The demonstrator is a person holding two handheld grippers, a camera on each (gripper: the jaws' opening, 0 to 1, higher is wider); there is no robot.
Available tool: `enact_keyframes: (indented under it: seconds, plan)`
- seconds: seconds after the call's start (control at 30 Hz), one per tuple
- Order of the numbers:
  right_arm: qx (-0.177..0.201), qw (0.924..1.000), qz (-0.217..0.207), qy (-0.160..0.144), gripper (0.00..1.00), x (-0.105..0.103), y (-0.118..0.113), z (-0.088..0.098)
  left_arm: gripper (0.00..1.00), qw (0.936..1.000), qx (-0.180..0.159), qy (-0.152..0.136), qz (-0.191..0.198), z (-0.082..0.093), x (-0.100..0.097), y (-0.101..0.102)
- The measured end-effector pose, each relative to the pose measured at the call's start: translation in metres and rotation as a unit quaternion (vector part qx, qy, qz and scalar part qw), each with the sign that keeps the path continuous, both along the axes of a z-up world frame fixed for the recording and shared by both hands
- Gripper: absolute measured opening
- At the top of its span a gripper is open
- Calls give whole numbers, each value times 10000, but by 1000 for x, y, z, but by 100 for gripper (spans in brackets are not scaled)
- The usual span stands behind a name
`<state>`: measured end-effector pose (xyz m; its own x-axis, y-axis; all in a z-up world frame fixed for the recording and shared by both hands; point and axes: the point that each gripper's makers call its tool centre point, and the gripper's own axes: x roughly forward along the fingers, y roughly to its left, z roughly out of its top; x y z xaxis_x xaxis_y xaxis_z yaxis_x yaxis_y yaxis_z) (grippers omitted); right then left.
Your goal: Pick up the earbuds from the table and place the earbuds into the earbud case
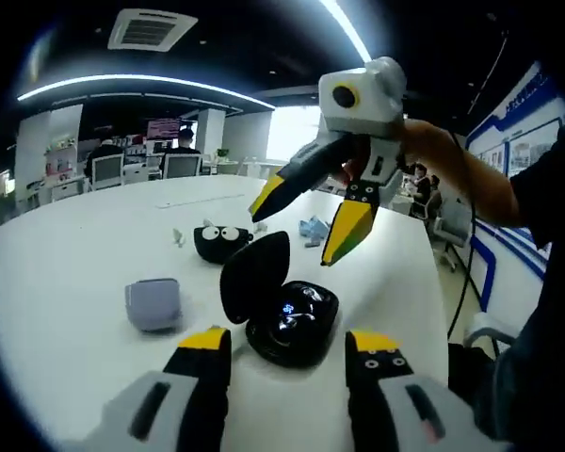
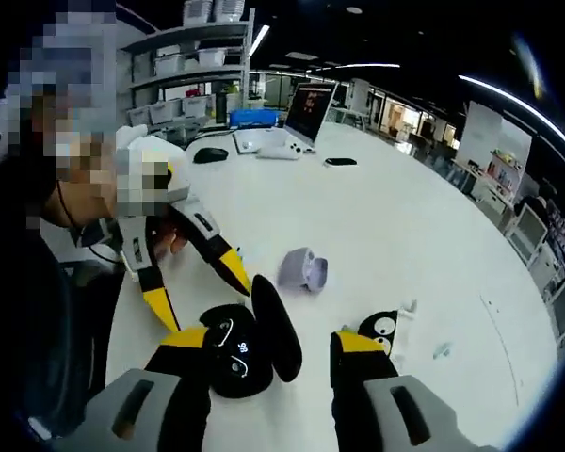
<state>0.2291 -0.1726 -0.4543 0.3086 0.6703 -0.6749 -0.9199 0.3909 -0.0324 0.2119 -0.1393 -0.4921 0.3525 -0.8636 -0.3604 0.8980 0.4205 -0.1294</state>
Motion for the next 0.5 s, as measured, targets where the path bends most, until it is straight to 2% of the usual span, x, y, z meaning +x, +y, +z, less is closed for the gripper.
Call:
enact_keyframes:
  seconds: [0.13,0.33,0.5]
  plan:
    - [-71,9999,38,86,35,-1,0,-6,48,9998,-77,155,10,-5,0,-2]
    - [-29,9999,48,148,34,0,2,-8,44,10000,43,88,-14,-11,1,-4]
    - [-54,9998,86,148,26,1,2,-10,41,9999,1,109,-51,-12,0,-7]
